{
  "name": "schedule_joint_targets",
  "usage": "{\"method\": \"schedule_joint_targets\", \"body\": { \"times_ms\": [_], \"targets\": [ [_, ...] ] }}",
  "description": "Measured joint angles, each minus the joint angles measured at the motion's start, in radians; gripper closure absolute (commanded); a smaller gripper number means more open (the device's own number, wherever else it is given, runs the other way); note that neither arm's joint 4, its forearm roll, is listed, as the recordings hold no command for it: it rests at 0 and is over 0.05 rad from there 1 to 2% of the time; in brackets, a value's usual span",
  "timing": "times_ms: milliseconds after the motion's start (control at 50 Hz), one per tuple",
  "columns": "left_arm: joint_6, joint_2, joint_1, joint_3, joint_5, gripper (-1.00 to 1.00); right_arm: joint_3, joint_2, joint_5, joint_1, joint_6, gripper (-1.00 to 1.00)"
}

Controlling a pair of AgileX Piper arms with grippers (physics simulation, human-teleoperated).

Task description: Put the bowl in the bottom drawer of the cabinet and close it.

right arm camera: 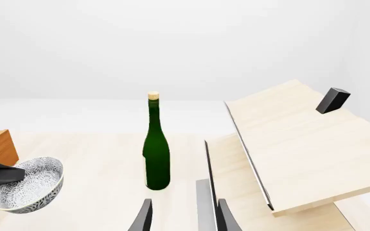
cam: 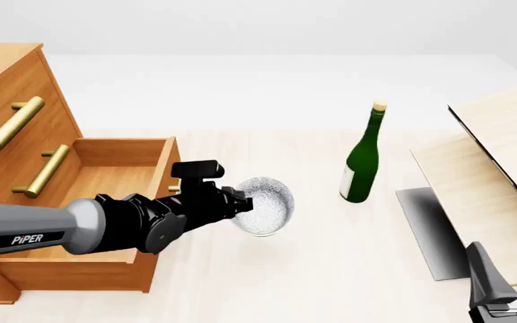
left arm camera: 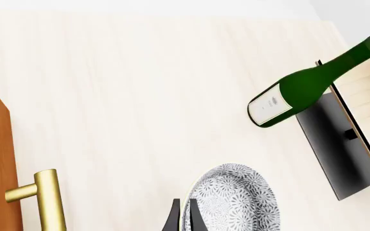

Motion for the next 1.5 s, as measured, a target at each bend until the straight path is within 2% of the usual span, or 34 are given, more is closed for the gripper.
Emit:
{"method": "schedule_joint_targets", "body": {
  "times_ms": [680,1500],
  "targets": [
    [0.060,-0.197,0.017,0.070,0.060,1.00,0.000,0.000,-0.001,0.000,-0.003,-1.00],
    [0.125,-0.431,0.113,0.133,0.149,1.00,0.000,-0.001,-0.003,0.003,-0.016,-1.00]
  ]
}}
